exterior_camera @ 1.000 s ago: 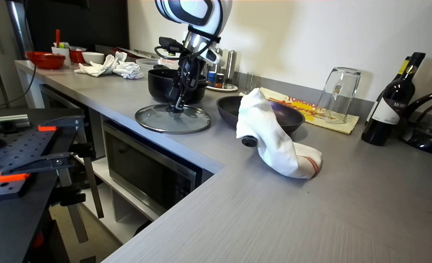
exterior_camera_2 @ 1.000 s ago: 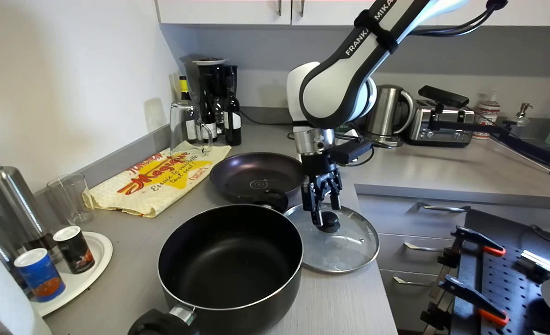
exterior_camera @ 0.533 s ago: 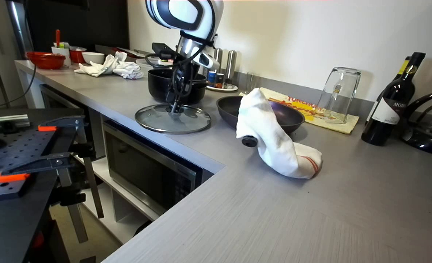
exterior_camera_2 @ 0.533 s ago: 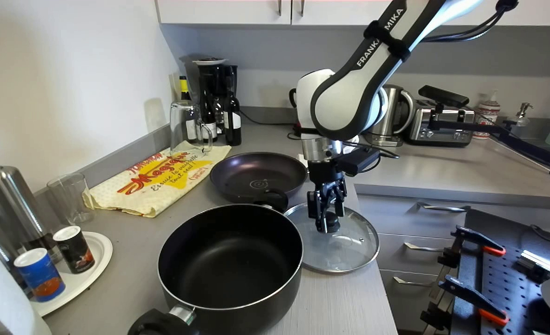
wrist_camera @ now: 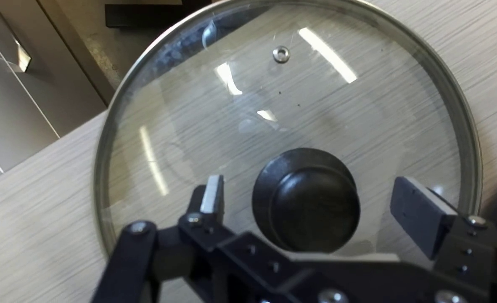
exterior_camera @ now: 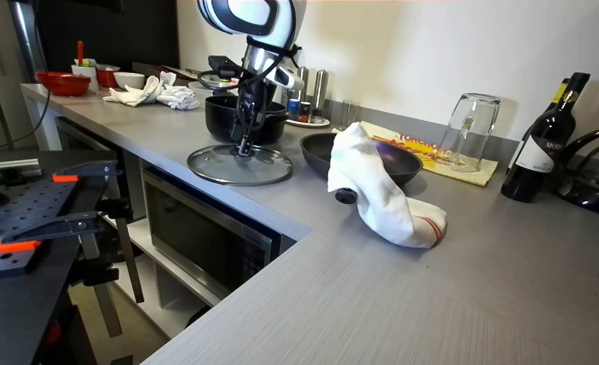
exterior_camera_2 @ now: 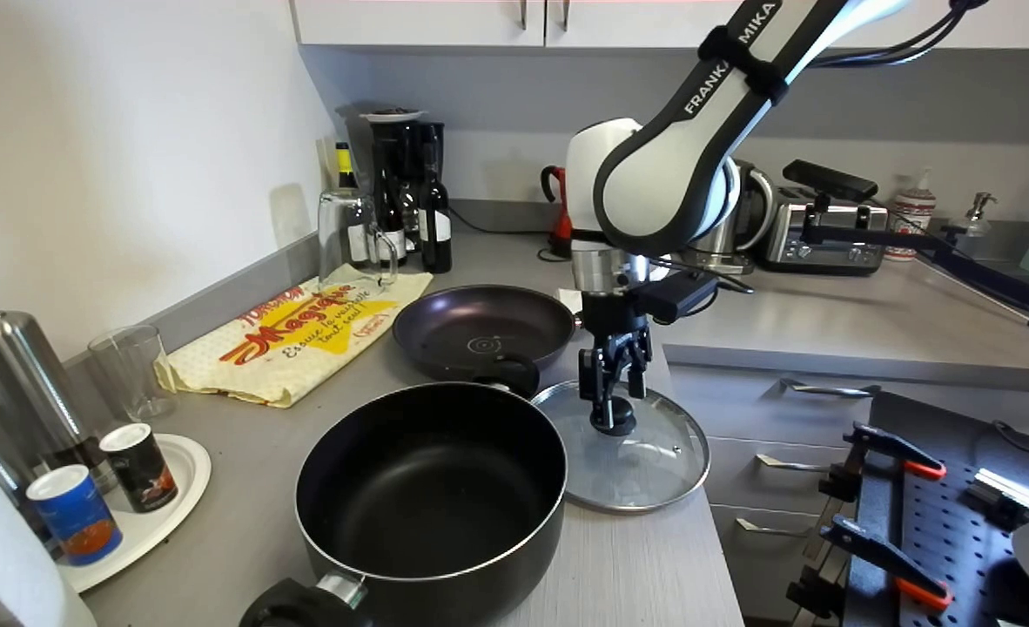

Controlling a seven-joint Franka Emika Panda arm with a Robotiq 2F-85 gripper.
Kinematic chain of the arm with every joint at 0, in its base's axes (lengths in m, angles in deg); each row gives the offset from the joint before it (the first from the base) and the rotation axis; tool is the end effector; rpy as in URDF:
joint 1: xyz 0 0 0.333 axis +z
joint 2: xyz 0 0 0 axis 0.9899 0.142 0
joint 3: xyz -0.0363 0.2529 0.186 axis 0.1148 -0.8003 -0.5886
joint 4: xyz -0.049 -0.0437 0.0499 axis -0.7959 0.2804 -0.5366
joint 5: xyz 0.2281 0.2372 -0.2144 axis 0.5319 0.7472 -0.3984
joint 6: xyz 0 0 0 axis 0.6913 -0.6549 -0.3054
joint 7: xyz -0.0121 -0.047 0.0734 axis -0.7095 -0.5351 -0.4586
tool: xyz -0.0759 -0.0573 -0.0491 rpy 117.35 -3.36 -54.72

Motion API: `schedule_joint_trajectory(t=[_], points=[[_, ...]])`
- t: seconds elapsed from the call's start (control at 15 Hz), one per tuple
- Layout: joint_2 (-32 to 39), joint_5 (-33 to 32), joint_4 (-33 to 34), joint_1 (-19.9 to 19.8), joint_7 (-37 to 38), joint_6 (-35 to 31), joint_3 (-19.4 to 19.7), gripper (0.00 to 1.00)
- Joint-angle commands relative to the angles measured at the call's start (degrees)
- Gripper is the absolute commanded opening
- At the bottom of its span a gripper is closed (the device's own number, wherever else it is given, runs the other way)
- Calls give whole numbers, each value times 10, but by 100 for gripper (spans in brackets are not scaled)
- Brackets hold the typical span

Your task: Put the glass lid on the black pot.

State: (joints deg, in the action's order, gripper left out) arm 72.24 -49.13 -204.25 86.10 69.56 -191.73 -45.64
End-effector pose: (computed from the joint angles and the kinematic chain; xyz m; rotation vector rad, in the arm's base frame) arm 0.4988 0.0749 0.1927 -3.0603 0.0051 0.3319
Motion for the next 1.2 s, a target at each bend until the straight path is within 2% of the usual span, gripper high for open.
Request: schedule_joint_trajectory(t=[0.0, 0.13, 0.2, 0.27, 0.47, 0.67, 0.73, 1.13], points=[[-15, 12, -15, -5, -10, -17, -5, 100], [-13, 12, -12, -6, -10, -17, -5, 100], [-11, 12, -11, -6, -9, -17, -5, 75], [-11, 12, -11, -7, -10, -16, -5, 74], [-12, 15, -12, -5, -9, -16, -7, 53], [-12, 17, -11, -6, -10, -14, -8, 28], [-14, 17, -11, -6, -10, -14, -8, 25], [-33, 9, -20, -6, -8, -2, -6, 25]])
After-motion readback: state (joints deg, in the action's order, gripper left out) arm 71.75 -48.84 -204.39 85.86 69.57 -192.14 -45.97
